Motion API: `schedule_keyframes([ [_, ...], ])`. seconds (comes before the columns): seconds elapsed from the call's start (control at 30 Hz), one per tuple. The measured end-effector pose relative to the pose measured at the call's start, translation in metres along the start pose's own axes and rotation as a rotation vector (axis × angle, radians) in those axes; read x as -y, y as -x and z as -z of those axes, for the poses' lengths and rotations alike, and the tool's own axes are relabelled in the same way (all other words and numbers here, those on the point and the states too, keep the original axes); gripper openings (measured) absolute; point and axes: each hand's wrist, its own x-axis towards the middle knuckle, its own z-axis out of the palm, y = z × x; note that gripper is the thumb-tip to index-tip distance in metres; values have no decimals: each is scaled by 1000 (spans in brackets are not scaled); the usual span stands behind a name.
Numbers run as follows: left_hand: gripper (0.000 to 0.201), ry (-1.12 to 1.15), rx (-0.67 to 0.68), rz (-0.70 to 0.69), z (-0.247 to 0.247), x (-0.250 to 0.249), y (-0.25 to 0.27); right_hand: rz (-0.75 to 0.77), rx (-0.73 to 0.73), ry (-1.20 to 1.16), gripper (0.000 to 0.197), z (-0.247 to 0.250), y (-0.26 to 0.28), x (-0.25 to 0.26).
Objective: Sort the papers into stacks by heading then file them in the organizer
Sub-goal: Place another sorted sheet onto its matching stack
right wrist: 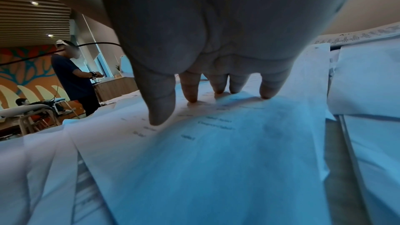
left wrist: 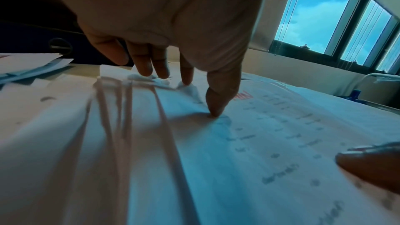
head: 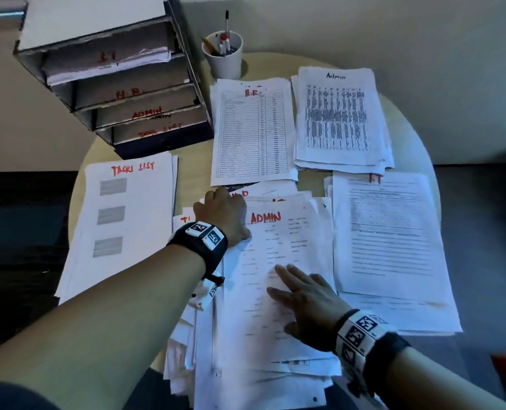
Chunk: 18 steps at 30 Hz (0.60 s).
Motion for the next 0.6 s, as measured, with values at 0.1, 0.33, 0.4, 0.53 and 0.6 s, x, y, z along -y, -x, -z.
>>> schedule_keyframes([
  [0.1, 45, 27, 21, 37, 0, -1, -1, 3, 7, -1, 79, 0, 0, 0],
  [0.33, 69, 24, 47, 39, -8, 5, 0, 10, -10, -34, 78, 2, 0, 0],
  [0.4, 64, 31, 59, 62, -7, 6, 0, 7, -9, -31, 79, 1, 0, 0],
  [0.53, 45, 81, 61, 70, 1, 6, -4, 12, -15, -41, 79, 2, 1, -1],
  [0.6, 38, 74, 54, 15, 3, 9, -5, 5, -16, -54, 78, 2, 1, -2],
])
